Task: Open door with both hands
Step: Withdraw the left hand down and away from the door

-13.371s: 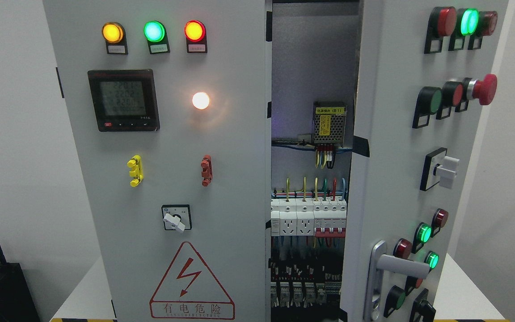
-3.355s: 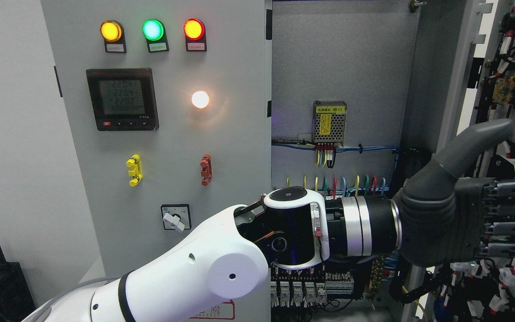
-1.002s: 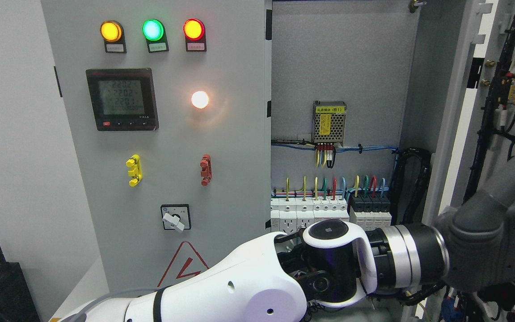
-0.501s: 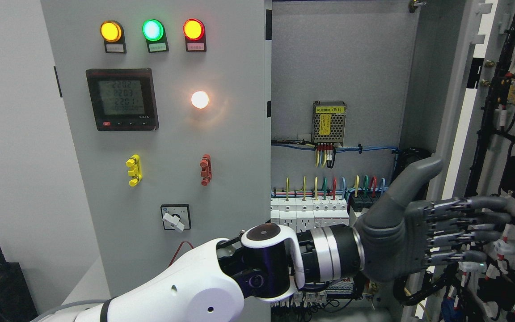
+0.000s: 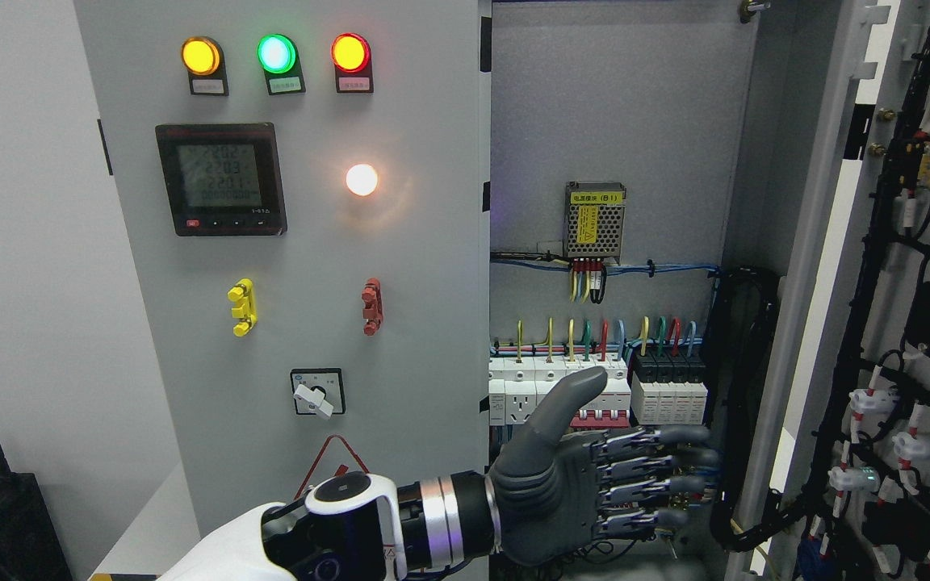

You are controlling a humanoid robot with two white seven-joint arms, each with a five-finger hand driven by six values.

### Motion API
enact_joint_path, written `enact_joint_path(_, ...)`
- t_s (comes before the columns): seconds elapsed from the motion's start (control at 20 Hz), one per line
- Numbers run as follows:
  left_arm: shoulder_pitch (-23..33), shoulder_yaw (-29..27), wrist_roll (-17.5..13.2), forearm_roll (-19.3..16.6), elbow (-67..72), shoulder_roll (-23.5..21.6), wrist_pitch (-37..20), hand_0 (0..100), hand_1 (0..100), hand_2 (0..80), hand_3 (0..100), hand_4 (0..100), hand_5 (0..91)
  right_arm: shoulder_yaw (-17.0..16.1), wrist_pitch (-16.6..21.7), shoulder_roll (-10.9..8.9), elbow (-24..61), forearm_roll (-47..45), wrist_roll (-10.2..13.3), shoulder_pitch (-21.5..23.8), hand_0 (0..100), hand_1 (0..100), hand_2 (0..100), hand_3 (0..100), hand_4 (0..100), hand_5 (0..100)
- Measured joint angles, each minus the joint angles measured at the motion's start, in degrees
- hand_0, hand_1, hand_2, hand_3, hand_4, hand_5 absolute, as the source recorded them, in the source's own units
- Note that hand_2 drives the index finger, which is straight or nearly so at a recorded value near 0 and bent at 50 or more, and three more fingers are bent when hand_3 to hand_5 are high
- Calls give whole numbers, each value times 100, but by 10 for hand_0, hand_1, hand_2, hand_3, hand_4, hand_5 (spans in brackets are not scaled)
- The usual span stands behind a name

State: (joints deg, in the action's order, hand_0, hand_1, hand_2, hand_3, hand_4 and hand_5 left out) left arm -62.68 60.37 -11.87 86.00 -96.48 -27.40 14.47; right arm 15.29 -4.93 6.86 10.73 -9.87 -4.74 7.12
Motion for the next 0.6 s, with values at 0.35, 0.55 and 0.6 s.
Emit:
enact_joint_path(0.35, 866, -154, -114, -117, -508, -999, 3, 0, 0, 0, 0, 43, 0, 0, 0, 0, 0, 0, -4, 0, 0, 0, 0, 0, 0, 0)
enact_joint_path(0.55, 1295, -206, -129, -177, -707, -1522, 4, 0, 0, 0, 0, 43, 0, 0, 0, 0, 0, 1, -4, 0, 0, 0, 0, 0, 0, 0)
enact_joint_path(0.6, 1407, -215, -130, -231, -738, -1633, 4, 0, 0, 0, 0, 43, 0, 0, 0, 0, 0, 1, -5, 0, 0, 0, 0, 0, 0, 0)
